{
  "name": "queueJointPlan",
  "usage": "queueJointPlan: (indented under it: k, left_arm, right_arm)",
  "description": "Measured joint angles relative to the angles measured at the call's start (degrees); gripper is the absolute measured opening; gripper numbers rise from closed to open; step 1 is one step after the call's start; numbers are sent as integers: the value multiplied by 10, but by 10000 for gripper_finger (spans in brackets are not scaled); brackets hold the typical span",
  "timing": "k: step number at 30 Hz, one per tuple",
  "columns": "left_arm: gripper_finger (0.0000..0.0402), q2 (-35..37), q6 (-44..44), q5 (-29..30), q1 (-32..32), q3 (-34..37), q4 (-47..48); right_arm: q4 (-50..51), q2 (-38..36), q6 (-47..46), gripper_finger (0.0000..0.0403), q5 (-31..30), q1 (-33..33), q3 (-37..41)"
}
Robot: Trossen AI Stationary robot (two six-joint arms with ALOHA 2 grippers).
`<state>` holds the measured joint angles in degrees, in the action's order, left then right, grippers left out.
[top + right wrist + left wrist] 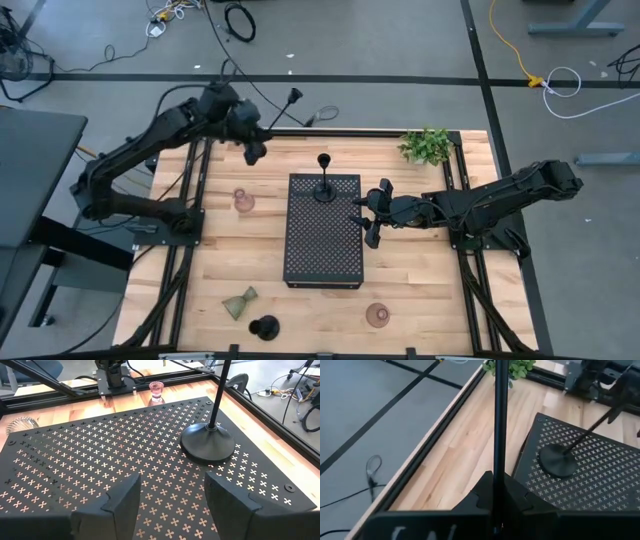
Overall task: Pick & Place candle stick holders
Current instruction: Put the top black candle holder on the shelf aligned with the other black candle holder
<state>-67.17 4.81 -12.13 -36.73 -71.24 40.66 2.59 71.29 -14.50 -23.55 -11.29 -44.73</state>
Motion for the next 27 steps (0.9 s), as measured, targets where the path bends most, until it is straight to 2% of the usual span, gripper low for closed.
queueJointPlan:
  k: [3, 6, 10, 14, 20, 27]
  left_arm:
    - [10, 44, -5, -10, -1, 64, -43]
    - [10, 95, -16, -56, 0, 142, -117]
    - [10, 161, -52, -113, 0, 252, -253]
    - [10, 204, -96, -144, 8, 353, -395]
    - [10, 219, -131, -144, 42, 460, -566]
    - [10, 218, -115, -91, 100, 540, -720]
  right_arm:
    - [0, 0, 0, 220, 0, 0, 0]
    - [0, 0, 0, 220, 0, 0, 0]
    - [0, 0, 0, 220, 0, 0, 0]
    - [-3, 0, 0, 220, 0, 0, 0]
    - [-10, 0, 0, 220, 0, 0, 0]
    - [-14, 0, 2, 220, 0, 0, 0]
